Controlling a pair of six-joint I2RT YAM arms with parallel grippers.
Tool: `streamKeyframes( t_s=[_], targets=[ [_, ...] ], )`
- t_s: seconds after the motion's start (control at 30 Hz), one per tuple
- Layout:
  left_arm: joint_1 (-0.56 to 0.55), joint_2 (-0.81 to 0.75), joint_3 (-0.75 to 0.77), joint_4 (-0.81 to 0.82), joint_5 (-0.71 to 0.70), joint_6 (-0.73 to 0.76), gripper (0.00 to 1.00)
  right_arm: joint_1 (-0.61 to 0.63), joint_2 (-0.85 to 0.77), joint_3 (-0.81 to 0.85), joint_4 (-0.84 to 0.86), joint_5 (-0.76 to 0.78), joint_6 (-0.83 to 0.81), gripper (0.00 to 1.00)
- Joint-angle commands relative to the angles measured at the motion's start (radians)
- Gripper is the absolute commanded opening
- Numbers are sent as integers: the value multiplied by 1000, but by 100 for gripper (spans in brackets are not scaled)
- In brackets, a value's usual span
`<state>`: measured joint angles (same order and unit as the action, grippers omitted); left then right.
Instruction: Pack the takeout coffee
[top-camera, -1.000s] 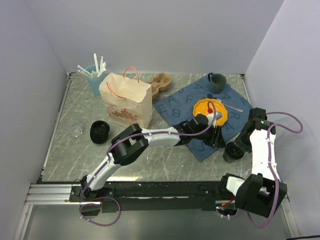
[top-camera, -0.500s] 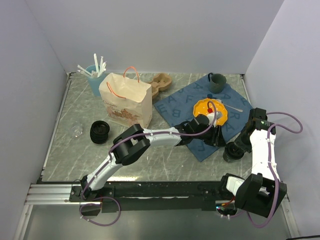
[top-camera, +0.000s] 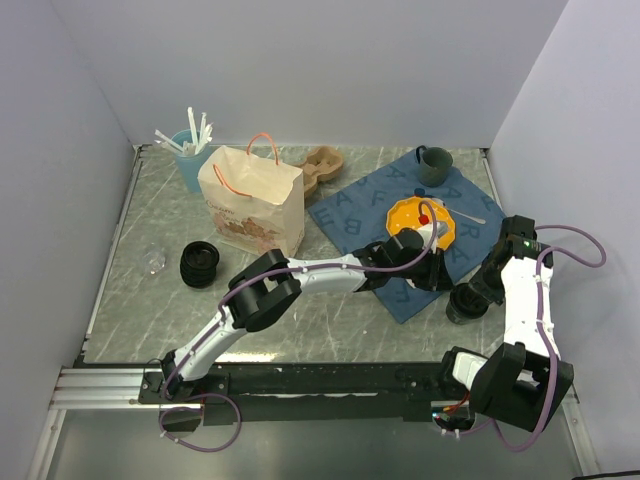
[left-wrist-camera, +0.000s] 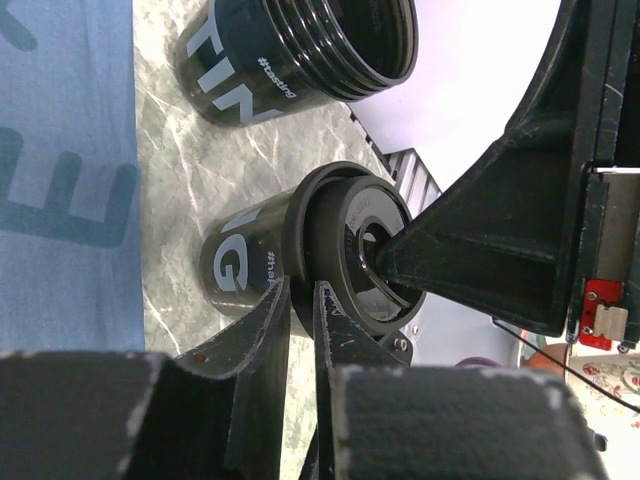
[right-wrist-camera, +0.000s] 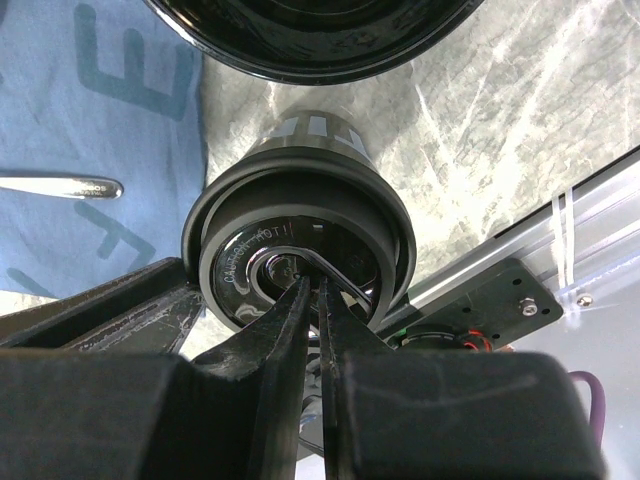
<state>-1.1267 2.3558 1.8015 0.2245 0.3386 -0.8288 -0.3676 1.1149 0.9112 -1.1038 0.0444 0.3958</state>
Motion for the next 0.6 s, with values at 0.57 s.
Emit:
streamKeyframes(
  t_s=[0.57],
  targets=[
    [44, -33, -68, -14, 19, -49, 35, -16, 45, -44, 47, -5, -14, 15]
  ],
)
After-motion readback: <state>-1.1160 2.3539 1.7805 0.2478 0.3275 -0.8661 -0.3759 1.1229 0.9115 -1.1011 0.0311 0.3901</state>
